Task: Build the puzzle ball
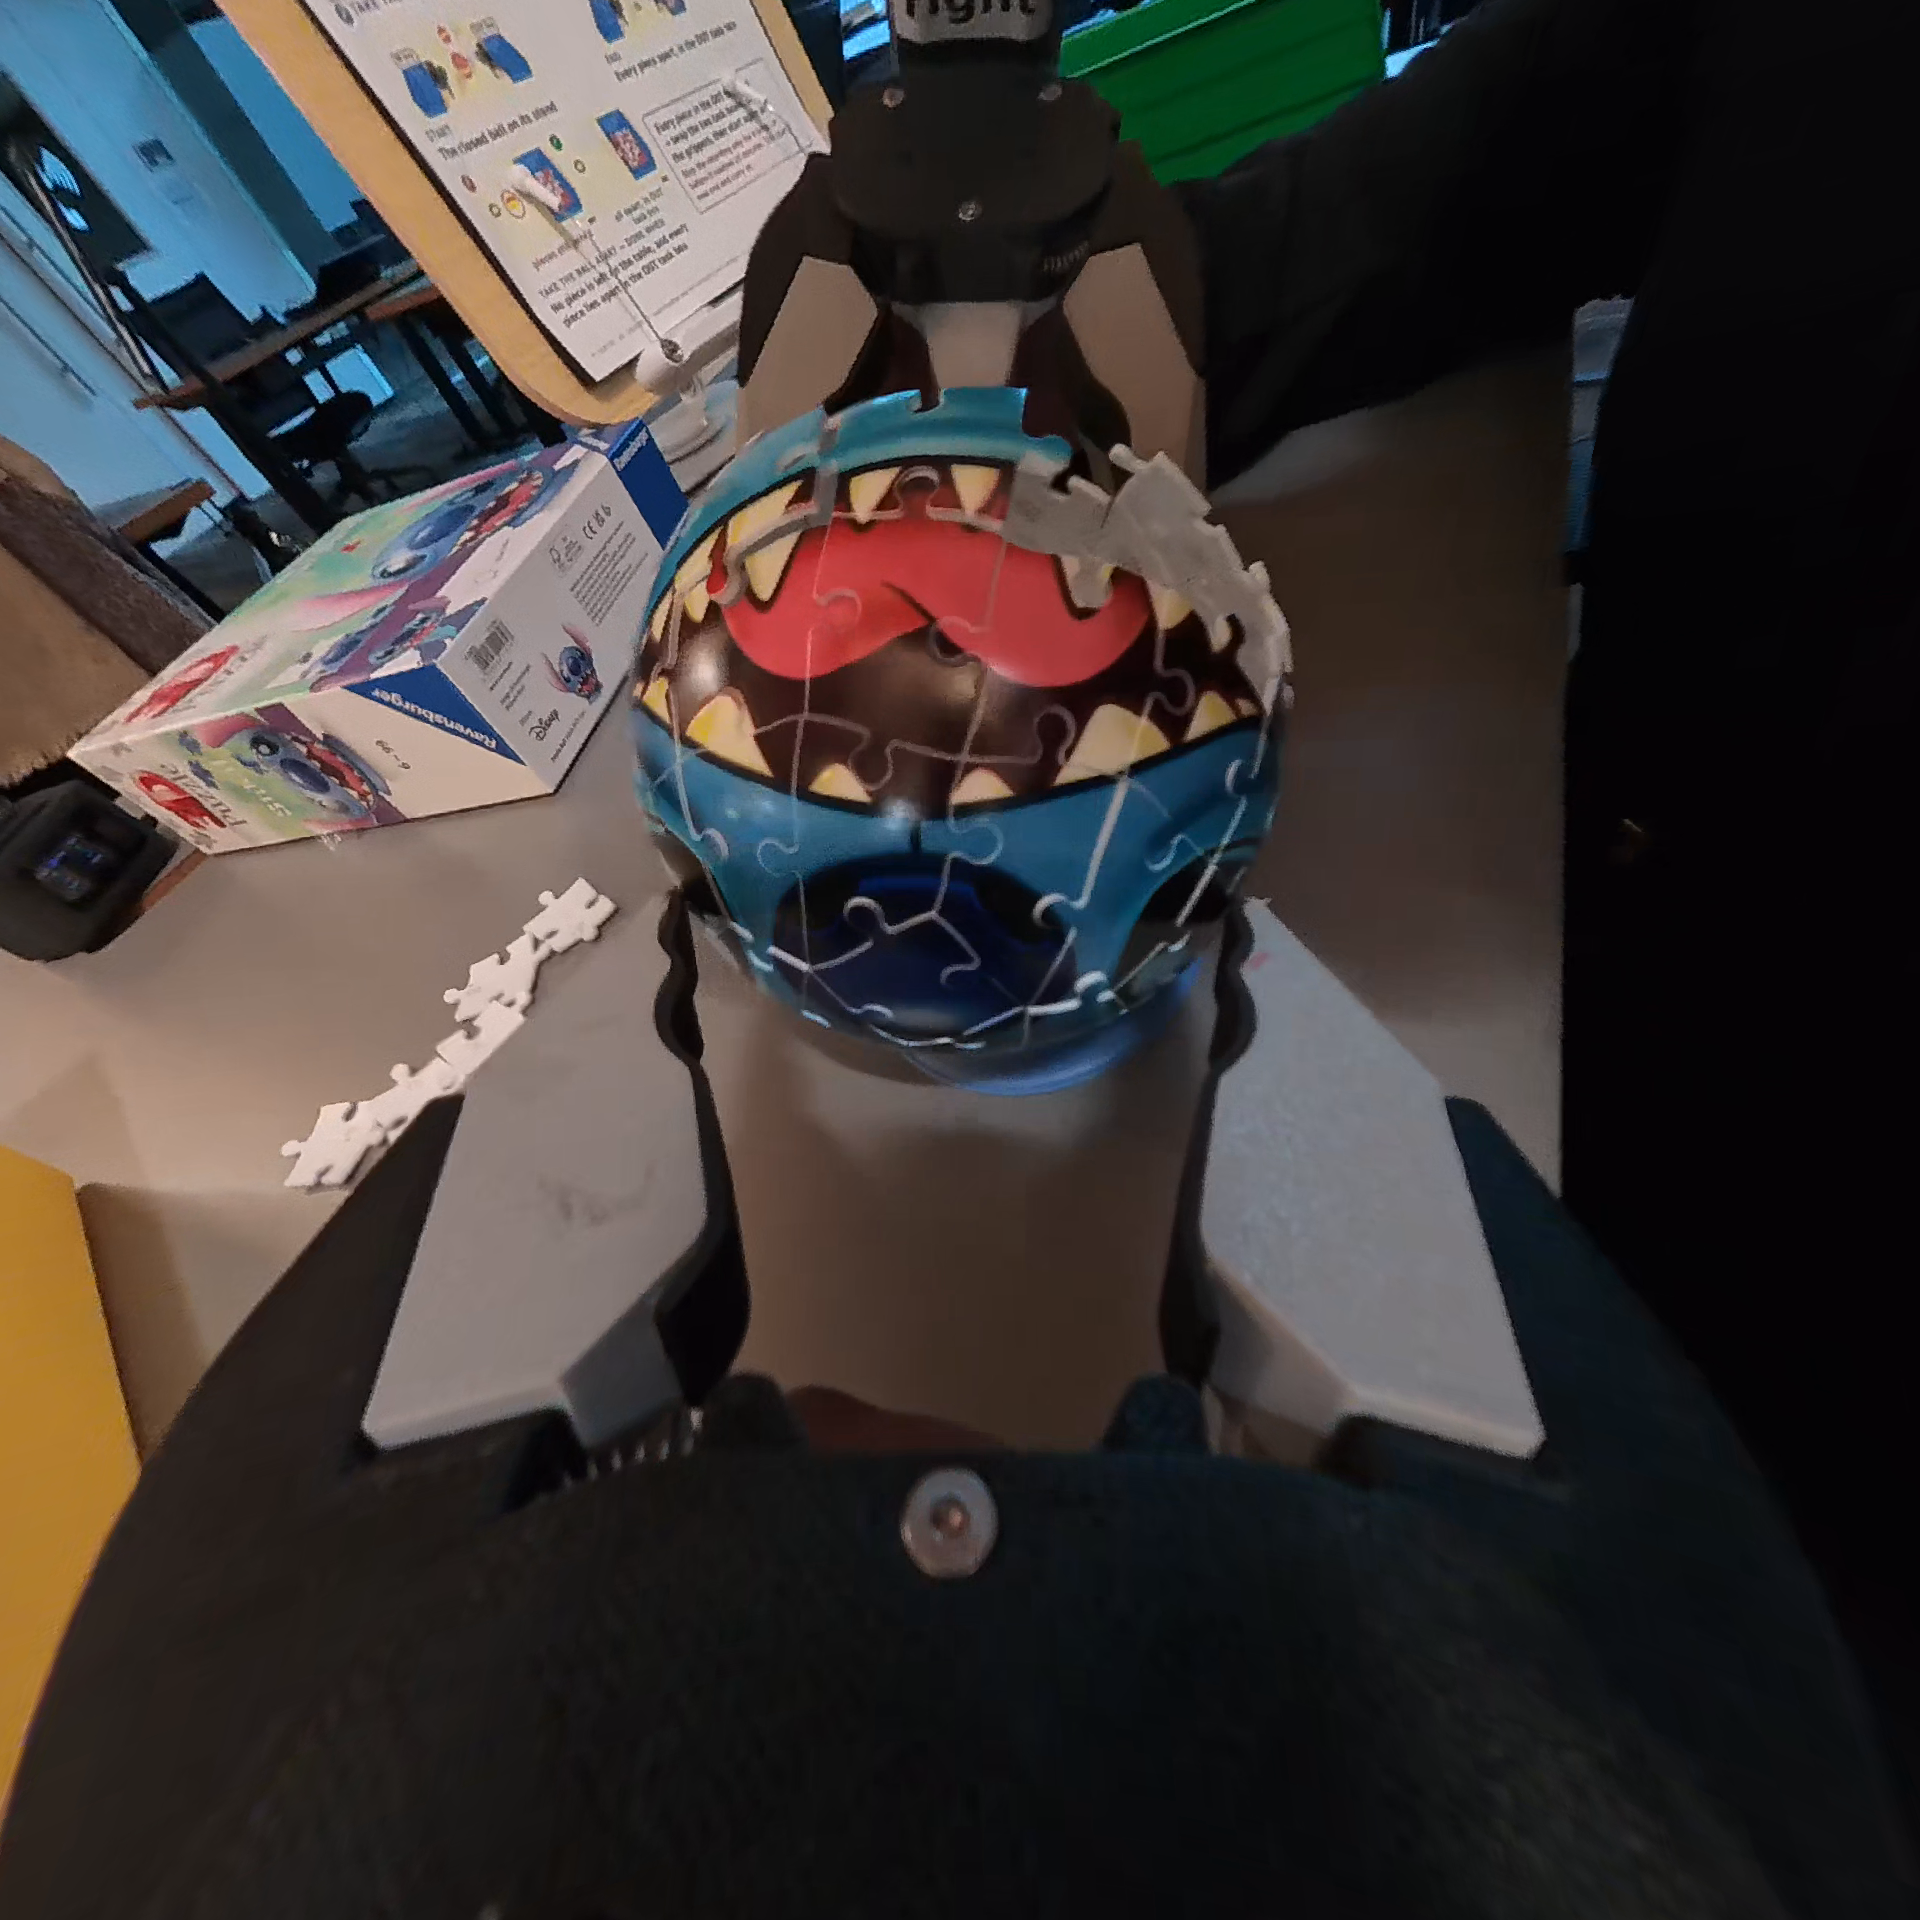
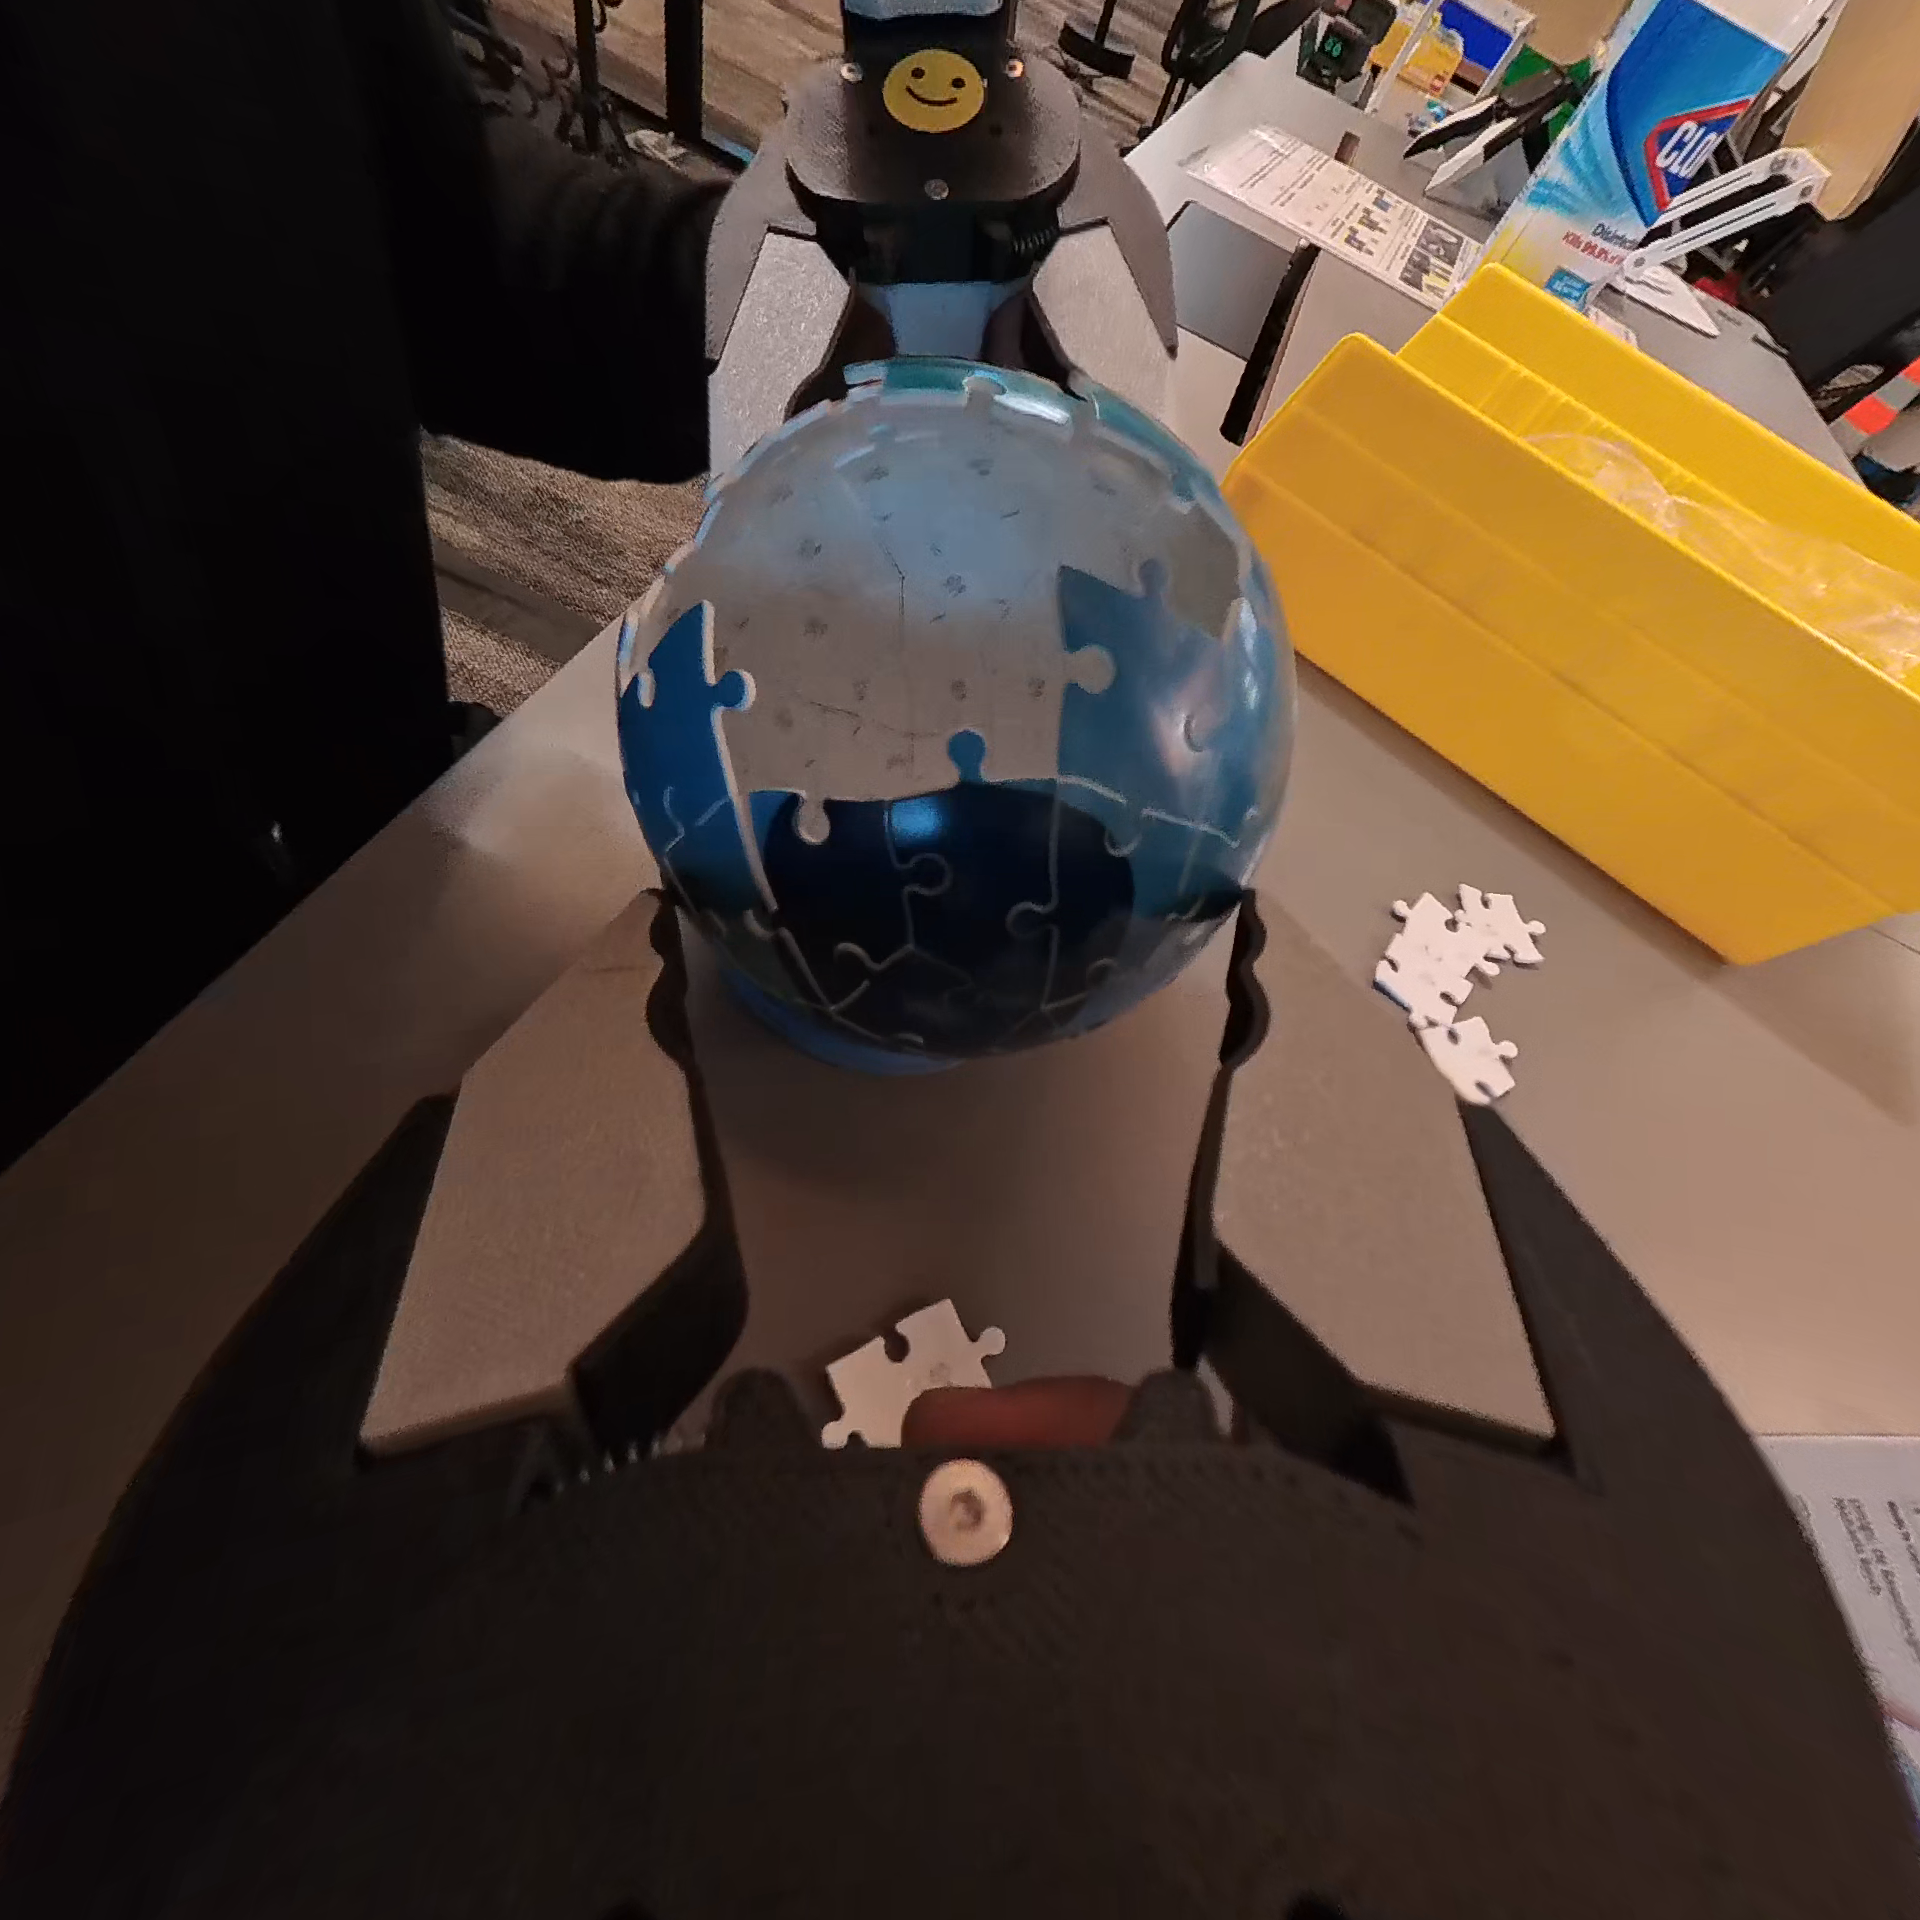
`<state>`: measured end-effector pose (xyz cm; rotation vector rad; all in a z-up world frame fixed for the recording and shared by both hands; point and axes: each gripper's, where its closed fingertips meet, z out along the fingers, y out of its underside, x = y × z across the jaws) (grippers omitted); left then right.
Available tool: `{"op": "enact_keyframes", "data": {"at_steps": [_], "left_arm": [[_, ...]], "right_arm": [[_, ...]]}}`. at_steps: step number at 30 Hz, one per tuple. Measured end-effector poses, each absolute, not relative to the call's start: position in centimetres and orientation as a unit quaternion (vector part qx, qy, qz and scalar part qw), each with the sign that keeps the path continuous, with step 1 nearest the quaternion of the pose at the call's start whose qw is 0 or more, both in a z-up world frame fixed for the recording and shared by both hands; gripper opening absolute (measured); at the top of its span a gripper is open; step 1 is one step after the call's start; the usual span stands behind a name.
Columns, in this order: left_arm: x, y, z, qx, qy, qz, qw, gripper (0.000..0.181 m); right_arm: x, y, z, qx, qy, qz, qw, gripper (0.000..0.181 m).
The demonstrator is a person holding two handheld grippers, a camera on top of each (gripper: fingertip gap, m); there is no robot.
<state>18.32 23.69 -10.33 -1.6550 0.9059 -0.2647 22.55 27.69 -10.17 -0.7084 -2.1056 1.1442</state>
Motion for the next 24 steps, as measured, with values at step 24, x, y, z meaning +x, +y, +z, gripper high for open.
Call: {"op": "enact_keyframes", "data": {"at_steps": [24], "left_arm": [[13.9,23.2,-10.5,-0.730,0.351,-0.102,0.577,0.091]], "right_arm": [[23.3,27.3,-8.9,-0.278,-0.774,0.491,0.289,0.086]]}}
